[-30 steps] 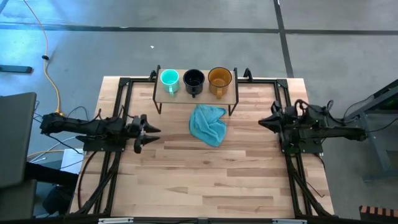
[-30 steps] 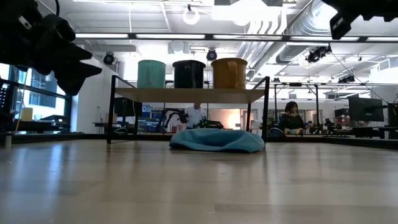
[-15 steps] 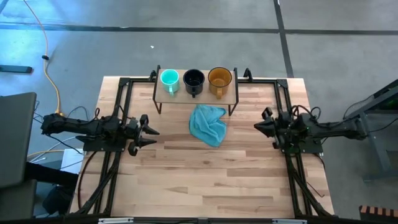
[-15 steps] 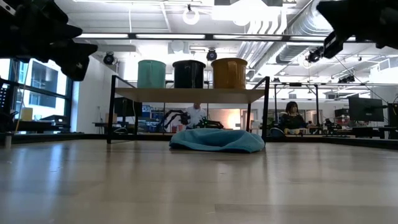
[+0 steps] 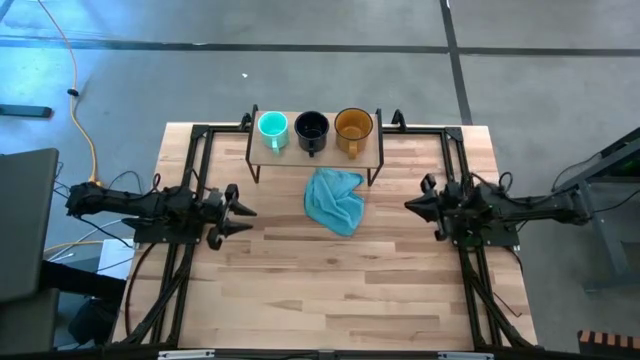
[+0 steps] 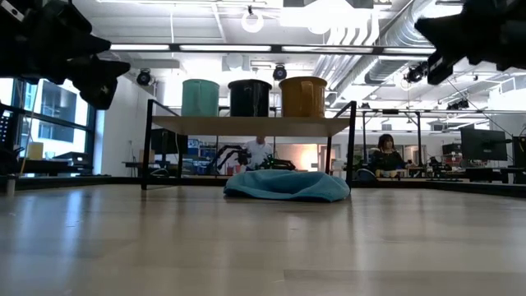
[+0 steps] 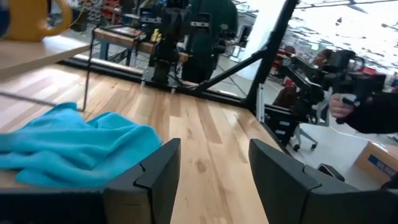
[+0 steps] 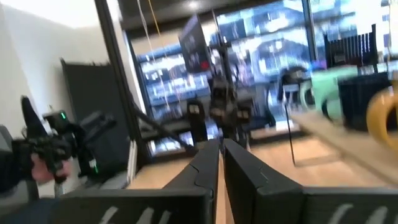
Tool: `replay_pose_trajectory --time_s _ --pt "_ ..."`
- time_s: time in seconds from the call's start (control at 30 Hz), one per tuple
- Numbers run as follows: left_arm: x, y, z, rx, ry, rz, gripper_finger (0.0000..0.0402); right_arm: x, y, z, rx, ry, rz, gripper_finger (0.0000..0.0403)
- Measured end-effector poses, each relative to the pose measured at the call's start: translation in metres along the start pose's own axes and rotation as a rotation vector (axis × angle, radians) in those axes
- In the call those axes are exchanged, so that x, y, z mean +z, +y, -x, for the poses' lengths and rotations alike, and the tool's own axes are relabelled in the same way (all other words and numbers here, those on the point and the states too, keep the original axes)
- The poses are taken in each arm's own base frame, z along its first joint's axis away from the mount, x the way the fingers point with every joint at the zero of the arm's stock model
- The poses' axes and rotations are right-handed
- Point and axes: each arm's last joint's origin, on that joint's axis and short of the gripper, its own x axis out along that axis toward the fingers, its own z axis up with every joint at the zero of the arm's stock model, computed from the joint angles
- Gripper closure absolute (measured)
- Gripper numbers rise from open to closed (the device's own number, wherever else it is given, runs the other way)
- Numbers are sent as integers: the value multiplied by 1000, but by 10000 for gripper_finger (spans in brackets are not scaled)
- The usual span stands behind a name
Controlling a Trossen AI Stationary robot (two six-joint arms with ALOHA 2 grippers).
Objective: Stack small to large cups/mugs on shelf
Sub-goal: Return to Home Position
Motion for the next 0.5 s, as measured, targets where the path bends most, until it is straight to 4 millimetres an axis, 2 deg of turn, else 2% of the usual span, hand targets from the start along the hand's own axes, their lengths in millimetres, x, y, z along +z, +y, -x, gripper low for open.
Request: replay_pose_trajectory --time_s 0.13,0.5 --pt "-1 0 0 7 4 22 222 -9 -3 0 -32 96 -46 387" --pt "-7 2 0 10 73 23 222 -21 -5 3 -64 218 -92 387"
